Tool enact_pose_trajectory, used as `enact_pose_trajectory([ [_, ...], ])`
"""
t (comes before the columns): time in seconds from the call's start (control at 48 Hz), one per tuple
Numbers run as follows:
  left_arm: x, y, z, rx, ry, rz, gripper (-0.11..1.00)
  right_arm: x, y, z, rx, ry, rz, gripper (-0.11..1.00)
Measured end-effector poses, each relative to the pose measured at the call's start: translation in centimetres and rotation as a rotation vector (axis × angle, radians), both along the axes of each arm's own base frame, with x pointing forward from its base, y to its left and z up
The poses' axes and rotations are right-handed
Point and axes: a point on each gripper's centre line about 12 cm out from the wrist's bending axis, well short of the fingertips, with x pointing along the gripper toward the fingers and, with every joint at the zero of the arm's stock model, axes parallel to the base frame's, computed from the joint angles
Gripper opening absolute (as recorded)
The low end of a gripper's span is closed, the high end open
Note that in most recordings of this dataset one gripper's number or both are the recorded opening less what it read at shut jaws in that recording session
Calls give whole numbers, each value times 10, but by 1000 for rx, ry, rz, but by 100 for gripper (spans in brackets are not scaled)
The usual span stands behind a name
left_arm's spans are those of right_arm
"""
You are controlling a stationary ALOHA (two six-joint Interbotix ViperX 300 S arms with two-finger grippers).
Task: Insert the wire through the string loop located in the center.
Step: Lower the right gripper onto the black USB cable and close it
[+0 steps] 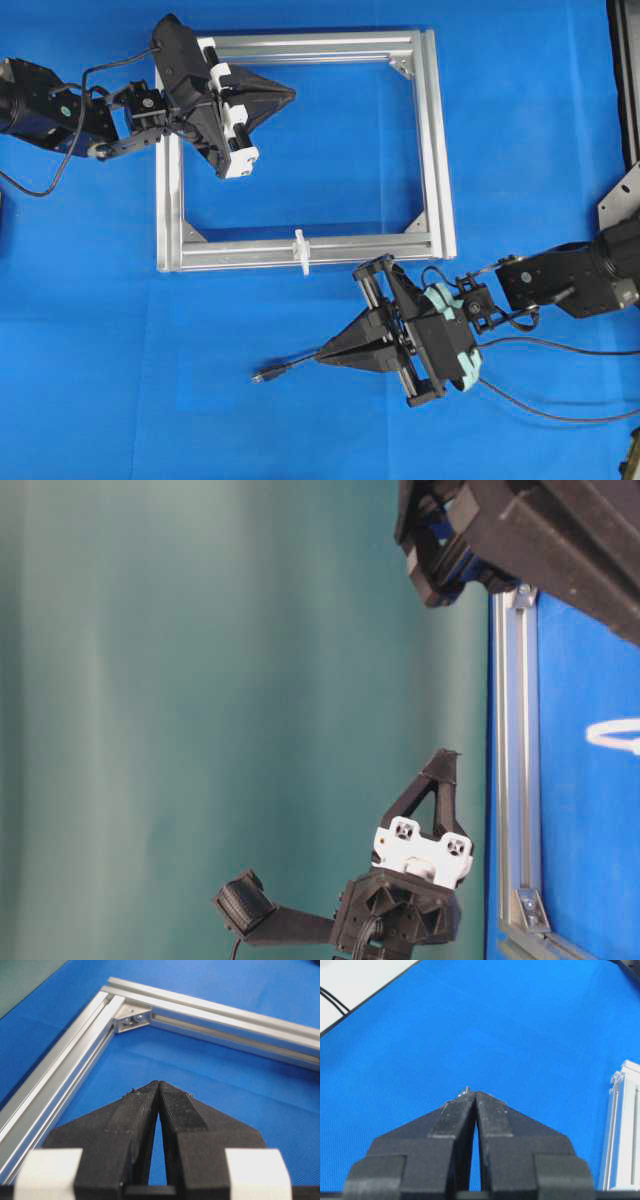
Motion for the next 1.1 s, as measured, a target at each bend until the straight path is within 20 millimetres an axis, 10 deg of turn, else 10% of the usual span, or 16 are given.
enact_pose_trajectory([
  [0.5, 5, -6, 3, -3, 8, -25, 2, 6, -4, 11, 26, 127, -51, -2],
  [0.875, 5, -7, 3, -3, 8, -29, 2, 7, -5, 11, 32, 136, -63, 84],
  [1.104, 5, -7, 3, -3, 10, -29, 2, 15, -4, 3, 38, 171, -83, 75],
])
